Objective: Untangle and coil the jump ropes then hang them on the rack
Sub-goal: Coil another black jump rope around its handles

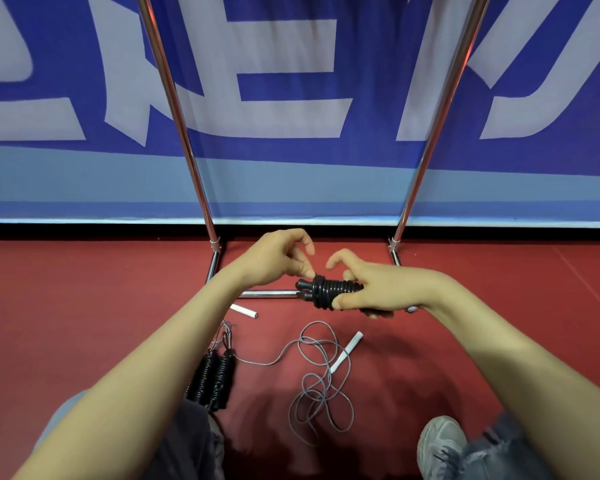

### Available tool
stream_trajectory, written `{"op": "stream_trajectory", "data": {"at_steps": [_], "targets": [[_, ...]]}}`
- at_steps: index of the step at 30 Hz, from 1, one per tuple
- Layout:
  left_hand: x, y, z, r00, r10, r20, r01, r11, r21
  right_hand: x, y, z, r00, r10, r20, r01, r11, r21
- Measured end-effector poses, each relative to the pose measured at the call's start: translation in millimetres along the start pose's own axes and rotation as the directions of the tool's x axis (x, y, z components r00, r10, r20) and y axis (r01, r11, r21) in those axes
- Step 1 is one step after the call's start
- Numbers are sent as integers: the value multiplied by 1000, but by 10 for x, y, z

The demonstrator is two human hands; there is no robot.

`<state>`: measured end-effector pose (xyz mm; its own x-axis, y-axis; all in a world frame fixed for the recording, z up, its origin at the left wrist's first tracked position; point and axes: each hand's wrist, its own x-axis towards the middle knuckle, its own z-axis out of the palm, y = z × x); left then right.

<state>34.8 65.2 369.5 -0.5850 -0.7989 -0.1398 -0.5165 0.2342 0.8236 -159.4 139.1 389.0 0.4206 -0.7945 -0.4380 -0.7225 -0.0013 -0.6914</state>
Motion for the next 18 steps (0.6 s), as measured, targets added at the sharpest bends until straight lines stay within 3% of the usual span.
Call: {"op": "stream_trajectory", "data": {"at_steps": [4,8,15,18], "targets": [[-8,54,128,981,29,-193,-33,999,-15,125,104,-17,988,75,-135,-84,995,-58],[-5,87,283,921,66,-385,-104,991,-79,202,135,-12,942,26,-335,-92,979,-180],[3,152,306,807,-80,-585,-245,856,-455,281,141,14,711,-157,-686,82,987,-141],[-37,187,304,834,-192,-517,-235,724,-648,263,121,33,653,-239,-719,145,971,-191]]}}
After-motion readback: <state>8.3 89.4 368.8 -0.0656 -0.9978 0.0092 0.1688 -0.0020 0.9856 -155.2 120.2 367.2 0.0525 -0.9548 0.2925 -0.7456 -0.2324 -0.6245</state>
